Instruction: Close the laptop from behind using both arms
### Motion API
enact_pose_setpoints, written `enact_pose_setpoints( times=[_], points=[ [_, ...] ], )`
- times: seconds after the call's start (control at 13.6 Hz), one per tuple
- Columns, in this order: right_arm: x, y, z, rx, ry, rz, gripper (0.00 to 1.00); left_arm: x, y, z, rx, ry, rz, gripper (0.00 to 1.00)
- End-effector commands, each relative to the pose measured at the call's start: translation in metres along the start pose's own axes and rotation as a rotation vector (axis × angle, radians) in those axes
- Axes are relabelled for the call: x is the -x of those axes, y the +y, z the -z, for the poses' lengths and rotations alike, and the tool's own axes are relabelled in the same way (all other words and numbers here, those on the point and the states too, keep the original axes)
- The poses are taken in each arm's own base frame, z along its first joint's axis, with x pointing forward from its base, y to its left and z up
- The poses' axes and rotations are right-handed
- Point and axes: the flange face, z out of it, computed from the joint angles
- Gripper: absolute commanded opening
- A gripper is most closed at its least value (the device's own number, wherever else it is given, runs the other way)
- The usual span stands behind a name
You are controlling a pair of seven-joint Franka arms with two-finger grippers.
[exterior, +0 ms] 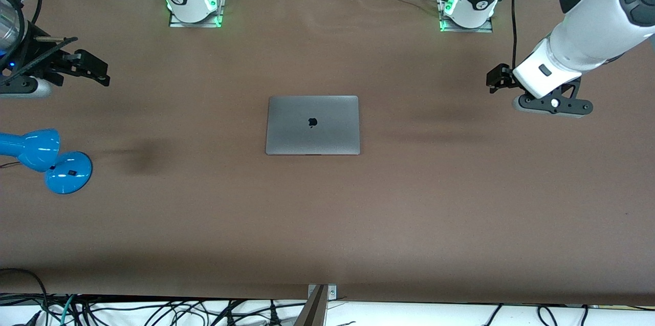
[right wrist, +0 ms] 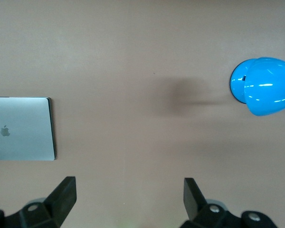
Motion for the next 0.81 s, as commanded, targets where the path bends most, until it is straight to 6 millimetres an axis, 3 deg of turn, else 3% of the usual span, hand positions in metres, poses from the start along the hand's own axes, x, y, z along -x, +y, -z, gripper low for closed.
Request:
enact_pose_setpoints(
  times=[0.0, 0.52, 0.74],
  points=[
    [0.013, 0.001, 0.005, -0.019, 0.004, -0.015, 1.00, -0.017, 0.005, -0.009, -0.030, -0.002, -0.030, 1.00],
    [0.012, 0.015, -0.004, -0.018, -0.020, -0.039, 1.00, -0.014, 0.016, -0.008, -0.005, 0.021, -0.045, 1.00],
    [0.010, 0.018, -0.017, -0.018, -0.037, -0.048, 1.00, 0.016, 0.017, -0.034, 0.002, 0.057, -0.048, 1.00]
  ],
)
